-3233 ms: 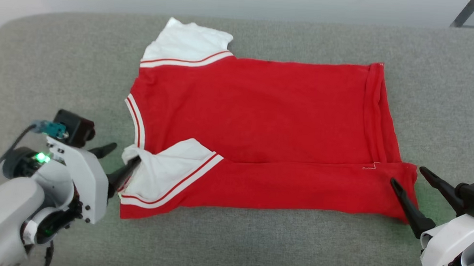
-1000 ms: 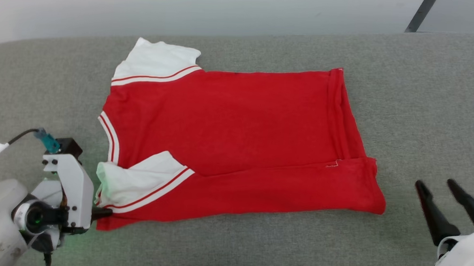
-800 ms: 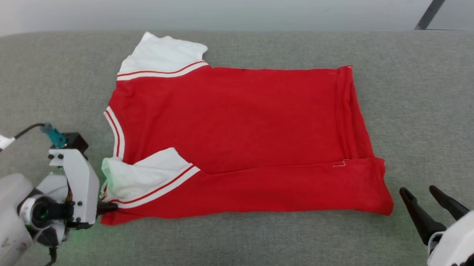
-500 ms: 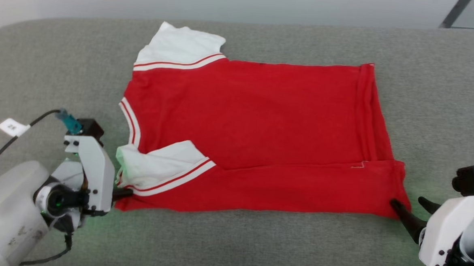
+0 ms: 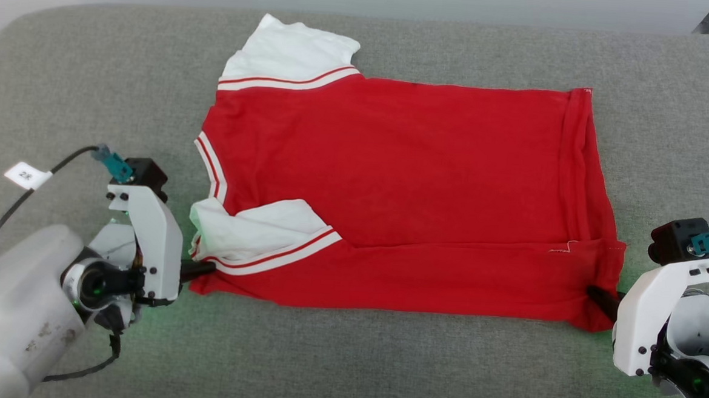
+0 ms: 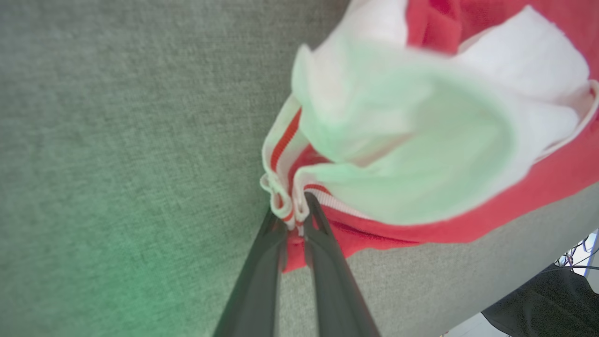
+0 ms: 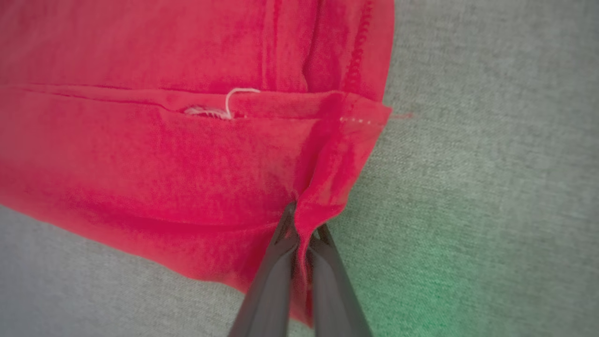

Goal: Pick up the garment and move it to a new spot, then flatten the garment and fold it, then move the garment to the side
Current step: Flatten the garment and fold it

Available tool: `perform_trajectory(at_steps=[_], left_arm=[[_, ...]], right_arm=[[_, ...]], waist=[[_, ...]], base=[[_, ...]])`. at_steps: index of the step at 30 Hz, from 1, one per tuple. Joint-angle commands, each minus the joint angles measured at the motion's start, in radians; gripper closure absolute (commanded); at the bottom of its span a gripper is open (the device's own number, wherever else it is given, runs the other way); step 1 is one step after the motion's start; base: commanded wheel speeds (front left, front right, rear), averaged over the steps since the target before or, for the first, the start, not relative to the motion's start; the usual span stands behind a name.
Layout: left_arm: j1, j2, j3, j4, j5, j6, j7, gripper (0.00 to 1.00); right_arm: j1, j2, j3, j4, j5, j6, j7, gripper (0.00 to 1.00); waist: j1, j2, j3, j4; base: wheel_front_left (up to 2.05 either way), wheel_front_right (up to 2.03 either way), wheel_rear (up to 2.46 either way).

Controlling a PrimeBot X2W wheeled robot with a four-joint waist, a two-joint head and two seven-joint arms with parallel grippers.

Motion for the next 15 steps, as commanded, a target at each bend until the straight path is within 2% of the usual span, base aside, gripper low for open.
perform_trajectory(at_steps=[1, 7, 15], left_arm=[[0.015, -0.016, -0.007, 0.023, 0.0, 0.008, -0.019, 1.0], [0.022, 0.017, 0.006, 0.004, -0.009, 0.007, -0.015, 1.0], [0.042, 0.076, 0.012, -0.071, -0.025, 0.04, 0.014, 1.0]], right_arm=[[0.006, -0.005, 0.013, 0.023, 0.006, -0.001, 0.007, 1.0], [-0.006, -0.036, -0.003, 0.01, 0.026, -0.001, -0.001, 1.0], [0.016, -0.064, -0.004, -0.045, 0.055, -0.001, 0.034, 1.0]], waist=[[0.0, 0.0, -0.001, -0.001], [0.0, 0.0, -0.008, -0.005], [0.0, 0.0, -0.026, -0.003]], base=[[0.0, 0.0, 0.0], [0.0, 0.0, 0.0], [0.0, 0.0, 0.0]])
